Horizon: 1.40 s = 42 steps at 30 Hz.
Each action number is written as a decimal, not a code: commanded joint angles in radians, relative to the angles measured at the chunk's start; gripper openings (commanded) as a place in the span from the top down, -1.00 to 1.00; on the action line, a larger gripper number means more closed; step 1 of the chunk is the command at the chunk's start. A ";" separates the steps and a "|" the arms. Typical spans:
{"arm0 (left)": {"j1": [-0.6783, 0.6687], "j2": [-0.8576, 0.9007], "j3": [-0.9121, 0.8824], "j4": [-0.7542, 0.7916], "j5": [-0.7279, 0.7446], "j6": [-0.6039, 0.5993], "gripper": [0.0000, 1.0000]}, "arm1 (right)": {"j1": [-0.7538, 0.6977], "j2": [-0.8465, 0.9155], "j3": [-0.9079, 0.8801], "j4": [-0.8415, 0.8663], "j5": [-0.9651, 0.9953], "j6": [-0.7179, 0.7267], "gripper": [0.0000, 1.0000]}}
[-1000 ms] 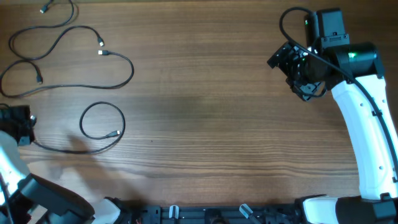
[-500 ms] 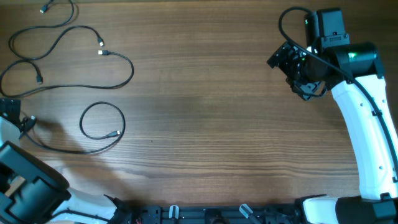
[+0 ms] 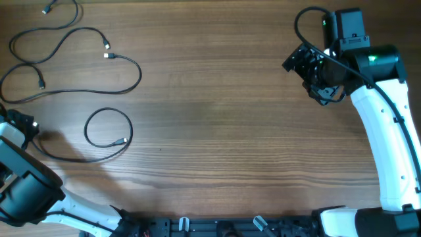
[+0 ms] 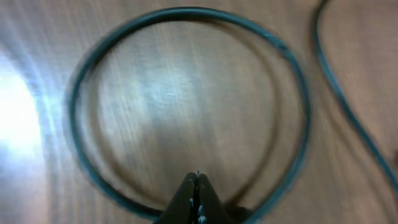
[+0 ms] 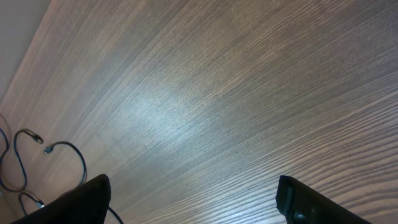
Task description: Untangle cables
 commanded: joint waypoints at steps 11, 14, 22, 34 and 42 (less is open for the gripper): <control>-0.002 -0.098 0.065 -0.011 -0.197 0.061 0.92 | 0.007 0.017 -0.009 0.005 -0.009 -0.020 -0.75; -0.010 -0.184 0.065 0.025 -0.135 0.061 0.92 | 0.007 0.017 -0.009 0.006 -0.009 -0.019 -0.74; -0.014 -0.088 0.065 -0.036 0.132 0.062 0.92 | 0.012 0.017 -0.009 -0.006 -0.009 -0.020 -0.74; -0.024 0.085 0.065 -0.067 -0.012 0.166 0.92 | 0.023 0.017 -0.009 0.002 -0.009 -0.019 -0.75; -0.016 0.063 0.069 -0.082 -0.077 0.166 0.92 | 0.026 0.017 -0.010 0.002 -0.009 -0.020 -0.75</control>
